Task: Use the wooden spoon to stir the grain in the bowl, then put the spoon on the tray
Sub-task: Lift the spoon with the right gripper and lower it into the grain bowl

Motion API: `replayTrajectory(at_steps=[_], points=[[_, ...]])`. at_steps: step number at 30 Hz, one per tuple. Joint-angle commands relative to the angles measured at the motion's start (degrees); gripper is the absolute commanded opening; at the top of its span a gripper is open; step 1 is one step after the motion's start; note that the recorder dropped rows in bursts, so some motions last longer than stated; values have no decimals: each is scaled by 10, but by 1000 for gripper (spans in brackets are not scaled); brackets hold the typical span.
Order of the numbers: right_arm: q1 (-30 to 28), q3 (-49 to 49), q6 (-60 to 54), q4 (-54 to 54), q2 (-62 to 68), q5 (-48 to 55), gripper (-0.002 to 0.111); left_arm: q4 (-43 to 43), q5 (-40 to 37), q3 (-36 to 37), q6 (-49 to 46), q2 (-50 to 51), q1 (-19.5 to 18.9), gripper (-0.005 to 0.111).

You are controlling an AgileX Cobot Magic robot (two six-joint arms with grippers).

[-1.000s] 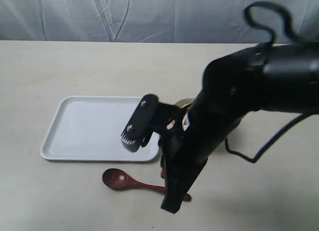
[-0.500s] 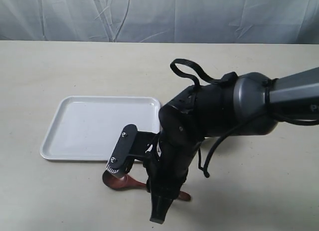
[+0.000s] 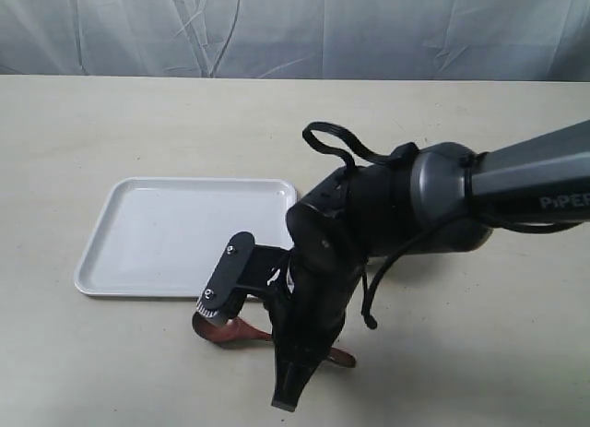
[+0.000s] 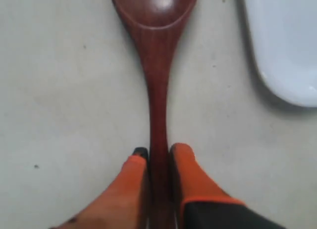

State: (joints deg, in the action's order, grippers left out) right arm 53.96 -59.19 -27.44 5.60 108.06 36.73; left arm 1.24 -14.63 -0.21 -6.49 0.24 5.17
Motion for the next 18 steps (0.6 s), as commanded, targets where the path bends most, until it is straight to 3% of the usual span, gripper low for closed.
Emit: replayTrajectory(at_steps=[1, 4, 7, 12, 18], points=[[-4, -63, 8, -35, -85, 130, 0, -3, 5, 2, 0, -2, 0, 0], [-44, -101, 34, -145, -142, 210, 0, -1, 5, 2, 0, -2, 0, 0], [-133, -108, 65, -288, -165, 262, 0, -1, 5, 2, 0, -2, 0, 0], [-215, -108, 64, -298, -143, 253, 0, -1, 5, 2, 0, -2, 0, 0], [-223, -108, -22, -309, -121, 257, 0, -1, 5, 2, 0, -2, 0, 0]])
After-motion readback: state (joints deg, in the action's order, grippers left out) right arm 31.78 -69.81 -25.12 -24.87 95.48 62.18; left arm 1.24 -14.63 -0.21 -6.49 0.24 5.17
